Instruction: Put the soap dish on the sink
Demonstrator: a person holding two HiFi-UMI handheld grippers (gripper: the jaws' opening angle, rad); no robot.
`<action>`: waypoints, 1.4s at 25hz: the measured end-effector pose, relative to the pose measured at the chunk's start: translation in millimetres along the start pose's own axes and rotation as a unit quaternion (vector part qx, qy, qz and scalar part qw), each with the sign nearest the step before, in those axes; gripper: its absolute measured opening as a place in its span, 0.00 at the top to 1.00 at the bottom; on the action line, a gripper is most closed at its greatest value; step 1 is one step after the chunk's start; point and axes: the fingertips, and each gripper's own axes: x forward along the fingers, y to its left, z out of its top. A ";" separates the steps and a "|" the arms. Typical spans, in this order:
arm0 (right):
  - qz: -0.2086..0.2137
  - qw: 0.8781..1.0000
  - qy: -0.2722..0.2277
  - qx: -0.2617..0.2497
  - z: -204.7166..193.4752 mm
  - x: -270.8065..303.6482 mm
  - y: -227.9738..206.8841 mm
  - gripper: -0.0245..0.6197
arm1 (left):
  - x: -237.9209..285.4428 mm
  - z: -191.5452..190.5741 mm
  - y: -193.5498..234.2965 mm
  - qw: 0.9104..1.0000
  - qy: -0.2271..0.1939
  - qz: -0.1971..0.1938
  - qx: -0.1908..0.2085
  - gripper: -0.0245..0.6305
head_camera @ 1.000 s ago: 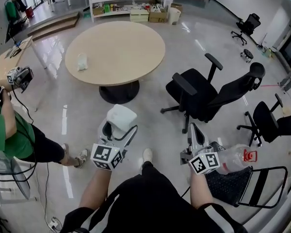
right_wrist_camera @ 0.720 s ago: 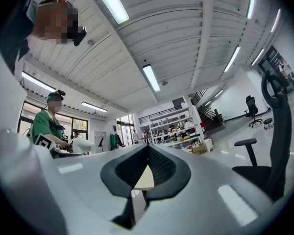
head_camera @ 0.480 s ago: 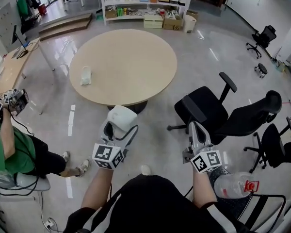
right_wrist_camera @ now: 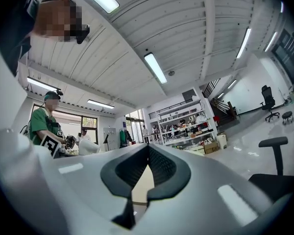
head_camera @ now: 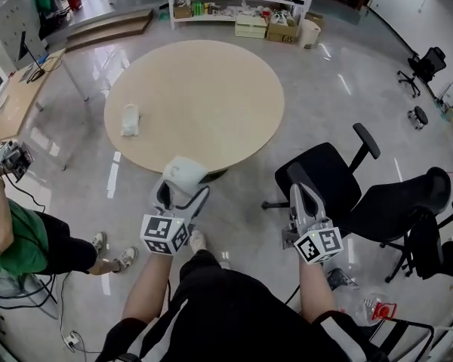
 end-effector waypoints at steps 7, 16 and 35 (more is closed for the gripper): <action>0.004 1.000 0.028 0.007 -30.3 56.0 -24.6 0.96 | 55.1 -29.3 40.3 0.998 0.058 0.025 -0.006 0.25; -0.002 0.997 0.078 0.020 -80.1 147.1 -56.4 0.96 | 135.2 -68.4 101.5 0.992 0.125 0.031 -0.012 0.25; -0.030 0.978 0.195 0.059 -196.7 223.5 -82.6 0.96 | 221.9 -210.6 179.8 0.928 0.364 0.079 0.022 0.25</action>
